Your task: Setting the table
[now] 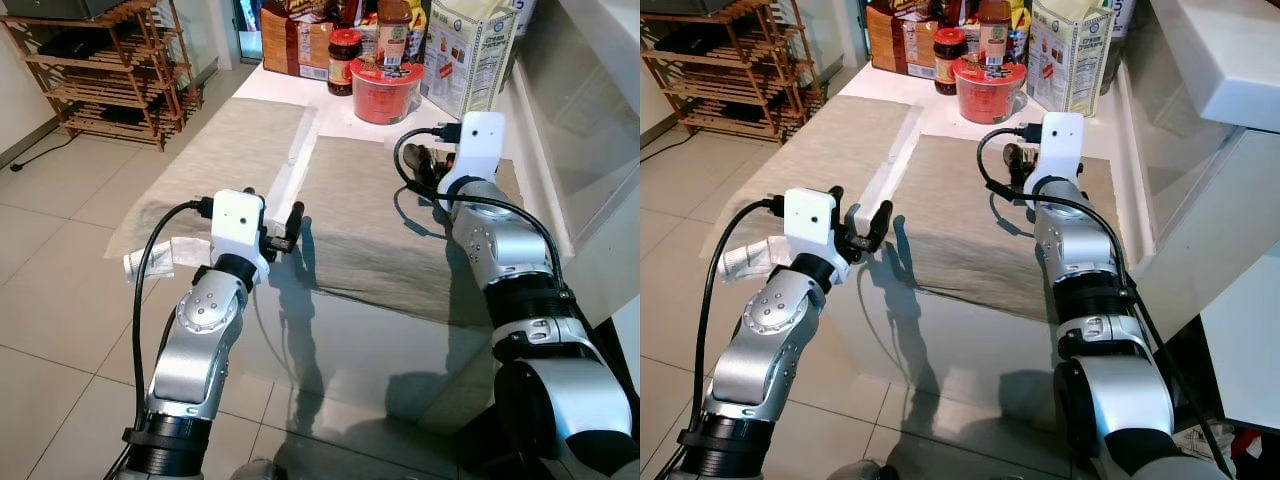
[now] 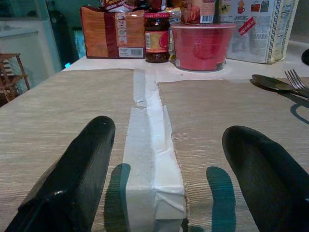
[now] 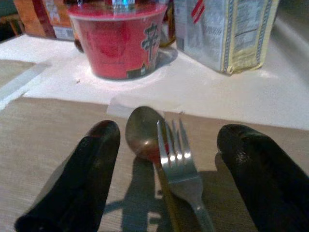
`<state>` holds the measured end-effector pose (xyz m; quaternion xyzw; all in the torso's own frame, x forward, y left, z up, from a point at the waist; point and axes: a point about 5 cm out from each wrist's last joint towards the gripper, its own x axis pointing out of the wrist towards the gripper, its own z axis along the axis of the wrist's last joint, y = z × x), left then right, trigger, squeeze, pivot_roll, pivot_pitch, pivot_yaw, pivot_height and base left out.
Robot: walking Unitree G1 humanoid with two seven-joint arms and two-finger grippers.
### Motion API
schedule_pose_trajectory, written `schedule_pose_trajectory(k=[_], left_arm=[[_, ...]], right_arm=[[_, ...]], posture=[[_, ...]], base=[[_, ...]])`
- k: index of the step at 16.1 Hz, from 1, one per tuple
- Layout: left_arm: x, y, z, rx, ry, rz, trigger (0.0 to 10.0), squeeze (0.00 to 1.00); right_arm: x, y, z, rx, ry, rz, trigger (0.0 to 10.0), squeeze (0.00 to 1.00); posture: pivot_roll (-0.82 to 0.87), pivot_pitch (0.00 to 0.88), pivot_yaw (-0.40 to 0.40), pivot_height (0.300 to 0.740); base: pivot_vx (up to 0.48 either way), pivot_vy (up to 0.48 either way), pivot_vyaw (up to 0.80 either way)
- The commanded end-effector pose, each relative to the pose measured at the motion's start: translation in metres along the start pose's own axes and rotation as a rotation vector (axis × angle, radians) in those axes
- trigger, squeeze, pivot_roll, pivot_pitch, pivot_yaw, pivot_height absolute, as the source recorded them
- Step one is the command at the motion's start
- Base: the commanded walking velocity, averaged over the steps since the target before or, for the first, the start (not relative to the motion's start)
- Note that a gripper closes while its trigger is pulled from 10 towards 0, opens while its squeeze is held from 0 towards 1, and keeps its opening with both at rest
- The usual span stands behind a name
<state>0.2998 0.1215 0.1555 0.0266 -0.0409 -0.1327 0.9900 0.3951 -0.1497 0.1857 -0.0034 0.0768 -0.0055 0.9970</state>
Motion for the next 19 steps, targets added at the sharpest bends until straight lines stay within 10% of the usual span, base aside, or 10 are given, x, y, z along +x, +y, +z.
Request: schedule_pose_trajectory(k=[1, 3, 15, 17, 19], left_arm=[[-0.002, 0.0, 0.0, 0.013, 0.01, 0.003, 10.0, 0.0], [-0.001, 0.001, 0.0, 0.014, 0.009, 0.003, 10.0, 0.0], [0.002, -0.002, 0.003, 0.008, -0.003, 0.001, 10.0, 0.0], [0.001, -0.001, 0.003, 0.011, 0.001, 0.001, 10.0, 0.0], [0.001, 0.0, 0.003, 0.016, 0.003, 0.002, 10.0, 0.0]], right_arm=[[0.001, 0.008, -0.006, -0.017, 0.05, 0.043, 10.0, 1.0], [0.001, 0.009, -0.008, -0.021, 0.071, 0.03, 10.0, 0.0], [0.001, 0.016, -0.041, 0.095, 0.369, 0.079, 9.8, 0.0], [-0.001, 0.018, -0.05, 0.117, 0.386, 0.076, 0.0, 0.0], [-0.001, 0.02, -0.052, 0.124, 0.394, 0.077, 0.0, 0.0]], posture=[[0.06, 0.042, 0.014, 0.74], [0.05, 0.042, 0.013, 0.74], [0.03, 0.047, 0.012, 0.74], [0.03, 0.05, 0.016, 0.74], [0.04, 0.052, 0.016, 0.74]], base=[[0.0, 0.0, 0.0], [0.0, 0.0, 0.0], [0.0, 0.0, 0.0], [0.0, 0.0, 0.0], [0.0, 0.0, 0.0]])
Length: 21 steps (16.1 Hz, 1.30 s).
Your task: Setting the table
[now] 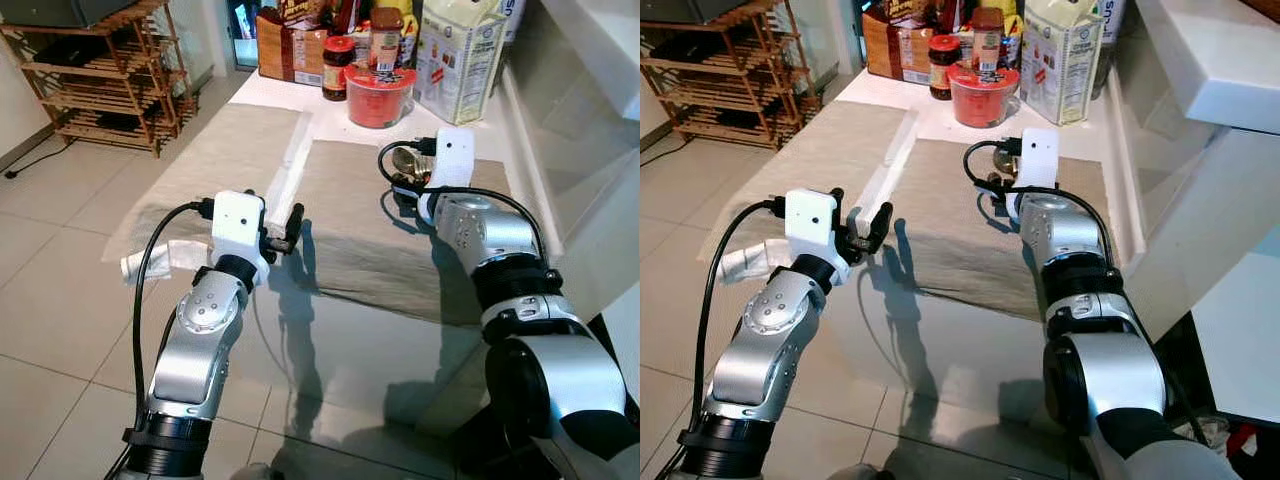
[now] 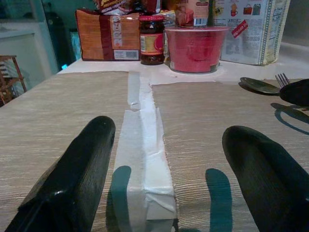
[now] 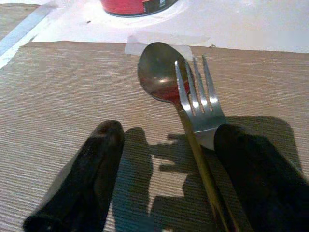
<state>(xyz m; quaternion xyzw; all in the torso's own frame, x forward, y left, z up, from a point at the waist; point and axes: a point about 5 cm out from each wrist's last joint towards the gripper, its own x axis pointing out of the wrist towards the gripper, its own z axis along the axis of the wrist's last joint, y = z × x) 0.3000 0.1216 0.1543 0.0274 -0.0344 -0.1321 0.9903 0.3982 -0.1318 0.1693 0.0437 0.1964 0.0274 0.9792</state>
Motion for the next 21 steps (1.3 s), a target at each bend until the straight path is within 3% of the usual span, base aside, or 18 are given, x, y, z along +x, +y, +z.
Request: schedule_pose_trajectory(k=[1, 6, 11, 13, 18, 19, 21], left_arm=[[0.001, 0.001, 0.005, 0.017, -0.009, 0.001, 10.0, 0.0], [0.001, 0.0, 0.004, 0.013, -0.002, 0.001, 10.0, 0.0], [0.001, -0.001, 0.003, 0.009, 0.001, 0.002, 10.0, 0.0], [0.001, 0.0, 0.003, 0.009, 0.003, 0.004, 10.0, 0.0], [0.002, 0.001, 0.003, 0.013, 0.003, 0.001, 10.0, 0.0], [0.003, 0.0, 0.004, 0.014, 0.002, 0.001, 10.0, 0.0], [0.002, 0.0, 0.003, 0.013, 0.003, 0.003, 10.0, 0.0]], right_arm=[[0.003, 0.0, -0.037, 0.05, 0.15, 0.002, 0.0, 0.0], [0.004, -0.001, -0.039, 0.042, 0.125, -0.009, 0.0, 0.0], [0.001, -0.005, -0.025, -0.237, -0.101, -0.089, 0.0, 0.0], [-0.008, 0.007, -0.012, -0.361, -0.28, -0.09, 0.0, 0.0], [-0.015, 0.01, 0.004, -0.378, -0.395, -0.106, 0.0, 0.0], [-0.016, 0.007, 0.008, -0.385, -0.418, -0.122, 0.0, 0.07], [-0.019, 0.008, 0.018, -0.392, -0.456, -0.121, 0.0, 0.03]], posture=[[0.04, 0.053, 0.016, 0.74], [0.03, 0.061, 0.016, 0.74], [0.03, 0.069, 0.014, 0.74], [0.03, 0.071, 0.022, 0.74], [0.03, 0.067, 0.024, 0.74], [0.03, 0.067, 0.023, 0.74], [0.03, 0.067, 0.021, 0.74]], base=[[0.0, 0.0, 0.0], [0.0, 0.0, 0.0], [0.0, 0.0, 0.0], [0.0, 0.0, 0.0], [0.0, 0.0, 0.0], [0.0, 0.0, 0.0], [0.0, 0.0, 0.0]])
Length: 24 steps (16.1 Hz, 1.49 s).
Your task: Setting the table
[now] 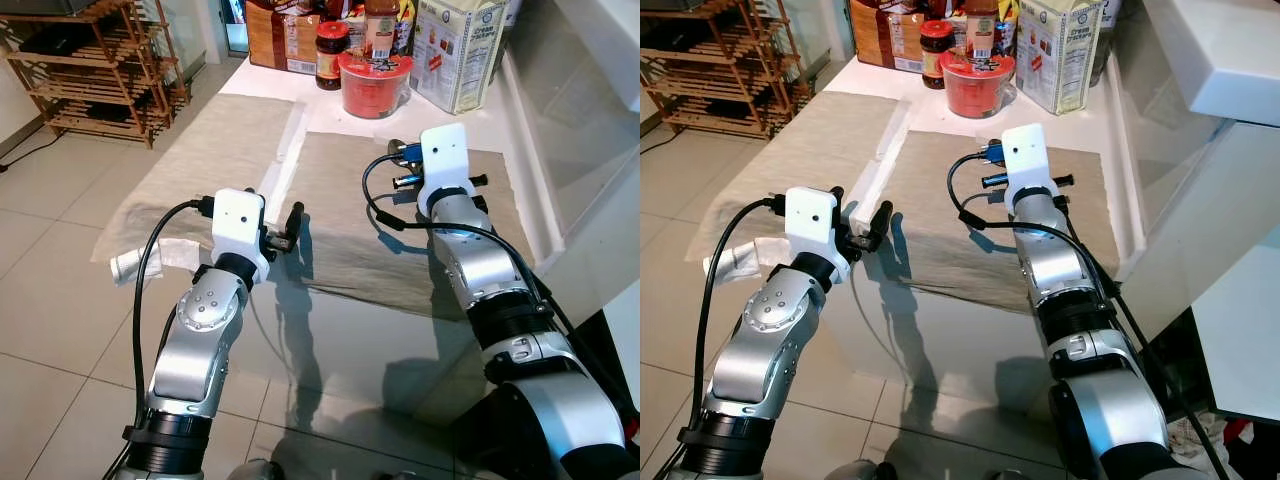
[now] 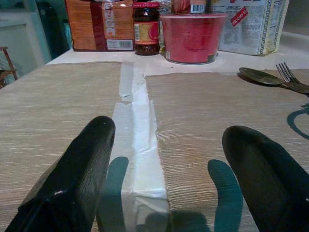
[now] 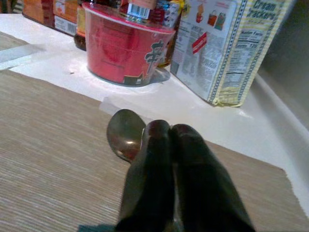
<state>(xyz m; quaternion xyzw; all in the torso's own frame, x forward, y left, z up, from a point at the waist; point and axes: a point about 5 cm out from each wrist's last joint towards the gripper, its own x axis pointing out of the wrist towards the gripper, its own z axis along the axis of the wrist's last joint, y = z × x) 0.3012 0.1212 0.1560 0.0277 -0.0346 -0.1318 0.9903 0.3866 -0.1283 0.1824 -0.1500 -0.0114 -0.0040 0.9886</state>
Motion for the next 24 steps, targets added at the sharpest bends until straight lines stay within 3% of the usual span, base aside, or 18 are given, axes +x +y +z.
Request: schedule_pose_trajectory(k=[1, 3, 5, 6, 7, 9, 11, 17, 19, 21, 24], left_arm=[[0.0, 0.0, 0.001, 0.011, 0.004, 0.004, 10.0, 0.0], [0.0, 0.0, 0.001, 0.01, 0.002, 0.004, 10.0, 0.0], [0.0, 0.0, 0.001, 0.012, 0.001, 0.004, 10.0, 0.0], [0.0, 0.0, 0.001, 0.012, 0.001, 0.003, 10.0, 0.0], [0.0, 0.0, 0.001, 0.013, 0.0, 0.003, 10.0, 0.0], [0.0, 0.0, 0.001, 0.014, 0.0, 0.001, 10.0, 0.0], [0.0, 0.0, 0.001, 0.018, -0.002, 0.001, 10.0, 0.0], [0.0, 0.001, 0.002, 0.022, -0.002, 0.001, 10.0, 0.0], [0.0, 0.001, 0.002, 0.023, -0.002, -0.002, 10.0, 0.0], [0.001, 0.002, 0.003, 0.026, -0.004, -0.001, 10.0, 0.0], [0.0, 0.002, 0.003, 0.026, -0.006, 0.001, 10.0, 0.0]], right_arm=[[0.001, 0.0, 0.013, 0.034, -0.044, 0.002, 10.0, 0.96], [-0.005, 0.011, 0.011, 0.114, 0.007, 0.067, 10.0, 1.0], [-0.008, 0.014, 0.009, 0.097, 0.041, 0.071, 10.0, 1.0], [-0.009, 0.014, 0.007, 0.114, 0.06, 0.067, 10.0, 0.0], [-0.01, 0.015, 0.005, 0.155, 0.076, 0.076, 10.0, 0.0], [-0.013, 0.009, -0.007, 0.332, 0.171, 0.047, 10.0, 0.0], [-0.014, -0.005, -0.013, 0.344, 0.184, -0.021, 10.0, 0.0], [-0.022, -0.011, -0.037, 0.472, 0.335, -0.035, 10.0, 0.0], [-0.023, -0.013, -0.042, 0.45, 0.355, -0.029, 10.0, 0.0], [-0.024, -0.002, -0.024, 0.441, 0.272, 0.05, 10.0, 0.0], [-0.027, 0.003, -0.011, 0.308, 0.173, 0.077, 10.0, 0.0]], posture=[[0.03, 0.064, 0.021, 0.74], [0.03, 0.059, 0.019, 0.74], [0.03, 0.054, 0.018, 0.74], [0.03, 0.052, 0.018, 0.74], [0.03, 0.049, 0.018, 0.74], [0.03, 0.046, 0.017, 0.74], [0.03, 0.041, 0.013, 0.74], [0.03, 0.043, 0.019, 0.74], [0.03, 0.042, 0.021, 0.74], [0.03, 0.042, 0.021, 0.74], [0.03, 0.042, 0.02, 0.74]], base=[[0.0, 0.0, 0.0], [0.0, 0.0, 0.0], [0.0, 0.0, 0.0], [0.0, 0.0, 0.0], [0.0, 0.0, 0.0], [0.0, 0.0, 0.0], [0.0, 0.0, 0.0], [0.0, 0.0, 0.0], [0.0, 0.0, 0.0], [0.0, 0.0, 0.0], [0.0, 0.0, 0.0]])
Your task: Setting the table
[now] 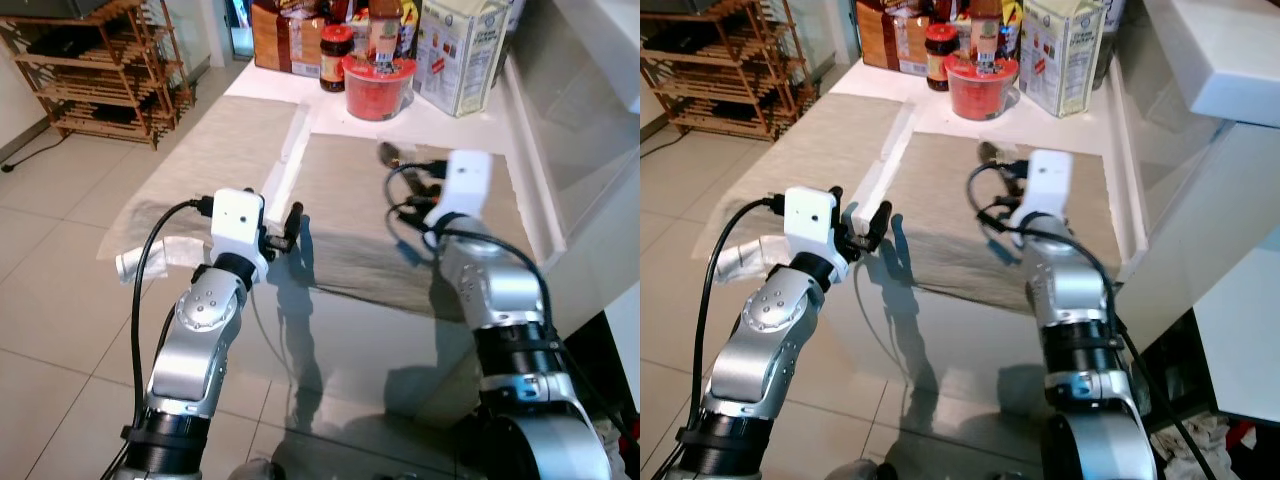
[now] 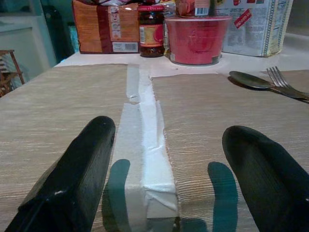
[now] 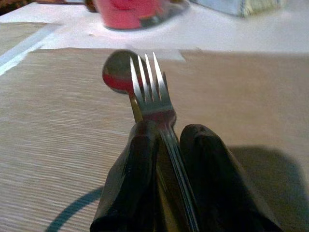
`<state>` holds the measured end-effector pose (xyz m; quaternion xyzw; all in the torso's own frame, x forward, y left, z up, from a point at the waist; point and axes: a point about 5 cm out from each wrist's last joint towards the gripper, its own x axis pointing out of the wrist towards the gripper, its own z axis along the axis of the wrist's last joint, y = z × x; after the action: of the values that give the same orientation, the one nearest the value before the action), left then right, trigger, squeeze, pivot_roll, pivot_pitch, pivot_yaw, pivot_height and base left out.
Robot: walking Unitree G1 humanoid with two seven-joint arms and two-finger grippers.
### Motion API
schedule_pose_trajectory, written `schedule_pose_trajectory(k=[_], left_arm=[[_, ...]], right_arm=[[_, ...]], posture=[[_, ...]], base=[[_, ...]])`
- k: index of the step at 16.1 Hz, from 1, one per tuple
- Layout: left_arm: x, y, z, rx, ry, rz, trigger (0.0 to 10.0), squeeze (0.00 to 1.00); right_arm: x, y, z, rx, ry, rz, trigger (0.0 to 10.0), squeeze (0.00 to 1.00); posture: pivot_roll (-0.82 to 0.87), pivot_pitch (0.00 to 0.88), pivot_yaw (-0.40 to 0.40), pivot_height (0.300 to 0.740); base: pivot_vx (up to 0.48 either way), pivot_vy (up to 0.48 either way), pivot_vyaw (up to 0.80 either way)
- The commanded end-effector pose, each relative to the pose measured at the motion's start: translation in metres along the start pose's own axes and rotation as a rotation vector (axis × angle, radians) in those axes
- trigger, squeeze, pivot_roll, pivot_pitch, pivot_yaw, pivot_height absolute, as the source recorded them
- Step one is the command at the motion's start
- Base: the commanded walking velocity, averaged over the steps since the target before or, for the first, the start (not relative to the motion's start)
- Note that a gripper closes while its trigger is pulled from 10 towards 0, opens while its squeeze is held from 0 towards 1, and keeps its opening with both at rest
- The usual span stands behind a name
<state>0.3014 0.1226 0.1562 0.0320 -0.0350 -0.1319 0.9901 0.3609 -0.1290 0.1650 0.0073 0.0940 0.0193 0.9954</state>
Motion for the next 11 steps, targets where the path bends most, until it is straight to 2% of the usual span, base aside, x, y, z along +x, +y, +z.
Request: schedule_pose_trajectory(k=[1, 4, 7, 9, 10, 11], left_arm=[[0.001, 0.0, 0.003, 0.017, -0.006, 0.001, 10.0, 0.0], [0.001, 0.0, 0.003, 0.017, -0.007, 0.0, 10.0, 0.0], [0.001, 0.0, 0.003, 0.017, -0.007, 0.0, 10.0, 0.0], [0.001, 0.0, 0.003, 0.017, -0.008, 0.001, 10.0, 0.0], [0.0, 0.0, 0.003, 0.016, -0.007, 0.002, 10.0, 0.0], [0.0, 0.0, 0.003, 0.017, -0.006, 0.001, 10.0, 0.0]], right_arm=[[-0.003, 0.003, 0.005, -0.055, -0.044, 0.014, 10.0, 0.0], [-0.004, -0.001, -0.002, -0.136, -0.043, -0.011, 10.0, 0.0], [-0.005, -0.001, 0.007, -0.189, -0.103, -0.017, 10.0, 0.0], [-0.004, 0.0, 0.0, -0.159, -0.065, -0.01, 10.0, 0.0], [-0.002, -0.003, -0.01, -0.08, -0.006, -0.021, 10.0, 0.0], [0.0, -0.01, -0.017, -0.039, 0.026, -0.054, 10.0, 0.0]], posture=[[0.03, 0.042, 0.02, 0.74], [0.03, 0.043, 0.021, 0.74], [0.03, 0.042, 0.02, 0.74], [0.03, 0.044, 0.019, 0.74], [0.03, 0.045, 0.02, 0.74], [0.04, 0.046, 0.02, 0.74]], base=[[0.0, 0.0, 0.0], [0.0, 0.0, 0.0], [0.0, 0.0, 0.0], [0.0, 0.0, 0.0], [0.0, 0.0, 0.0], [0.0, 0.0, 0.0]])
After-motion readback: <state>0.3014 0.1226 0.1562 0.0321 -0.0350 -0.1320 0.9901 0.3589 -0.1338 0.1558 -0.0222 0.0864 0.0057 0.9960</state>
